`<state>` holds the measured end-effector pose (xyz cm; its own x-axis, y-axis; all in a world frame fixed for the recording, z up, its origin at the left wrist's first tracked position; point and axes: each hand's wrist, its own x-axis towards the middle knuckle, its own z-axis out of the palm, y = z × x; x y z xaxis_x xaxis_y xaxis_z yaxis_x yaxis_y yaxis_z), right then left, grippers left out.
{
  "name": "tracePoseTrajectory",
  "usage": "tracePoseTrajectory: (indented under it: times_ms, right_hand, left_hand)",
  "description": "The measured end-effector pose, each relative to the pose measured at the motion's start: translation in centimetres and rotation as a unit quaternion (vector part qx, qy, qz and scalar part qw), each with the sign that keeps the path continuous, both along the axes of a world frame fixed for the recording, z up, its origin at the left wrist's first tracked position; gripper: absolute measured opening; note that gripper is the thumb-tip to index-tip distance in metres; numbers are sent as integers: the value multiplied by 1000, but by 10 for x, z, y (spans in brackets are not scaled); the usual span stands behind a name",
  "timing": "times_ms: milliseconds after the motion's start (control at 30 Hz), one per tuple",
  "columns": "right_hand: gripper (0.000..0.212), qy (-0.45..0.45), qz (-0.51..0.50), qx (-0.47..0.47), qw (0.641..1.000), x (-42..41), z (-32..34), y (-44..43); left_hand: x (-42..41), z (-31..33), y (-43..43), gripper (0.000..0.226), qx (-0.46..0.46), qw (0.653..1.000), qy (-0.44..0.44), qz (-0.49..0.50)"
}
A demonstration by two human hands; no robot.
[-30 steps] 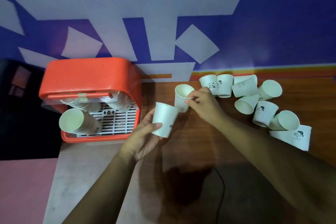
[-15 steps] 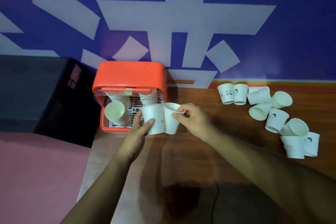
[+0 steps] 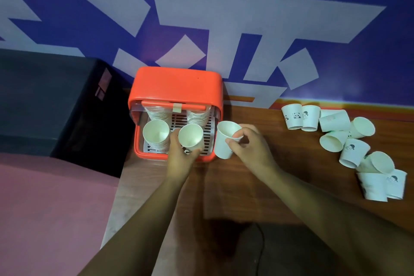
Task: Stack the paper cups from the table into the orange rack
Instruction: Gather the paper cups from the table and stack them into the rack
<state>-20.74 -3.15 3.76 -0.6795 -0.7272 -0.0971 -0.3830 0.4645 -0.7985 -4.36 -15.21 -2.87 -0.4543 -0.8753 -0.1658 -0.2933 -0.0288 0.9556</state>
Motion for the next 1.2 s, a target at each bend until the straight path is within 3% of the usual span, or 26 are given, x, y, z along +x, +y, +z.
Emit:
tracePoseTrajectory:
  times_ms: [167, 300, 500, 633, 767, 1033, 1200]
  right_hand:
    - [27, -8, -16, 0, 1000, -3, -10, 2]
    - [32, -22, -22, 15, 999, -2, -21, 4]
    - [32, -16, -3, 15, 1000, -1, -32, 3]
    - [32, -13, 7, 23, 1000, -2, -35, 2]
    - [33, -21, 12, 21, 999, -3, -34, 1]
    - [40, -65, 16, 0, 998, 2, -25, 0]
    - [49, -90, 25, -30, 995, 9, -17, -8]
  left_hand:
    - [-27, -7, -7, 52, -44, 994, -95, 31]
    - [-32, -18, -12, 43, -58, 989, -135, 1]
    - [-30, -21, -13, 79, -92, 984, -142, -49]
    - [-23, -21, -13, 66, -124, 979, -150, -61]
    - [-18, -31, -15, 66, -193, 956, -214, -56]
    - [-11, -22, -8, 94, -113, 969, -197, -92]
    - [11, 2, 0, 69, -170, 973, -140, -75]
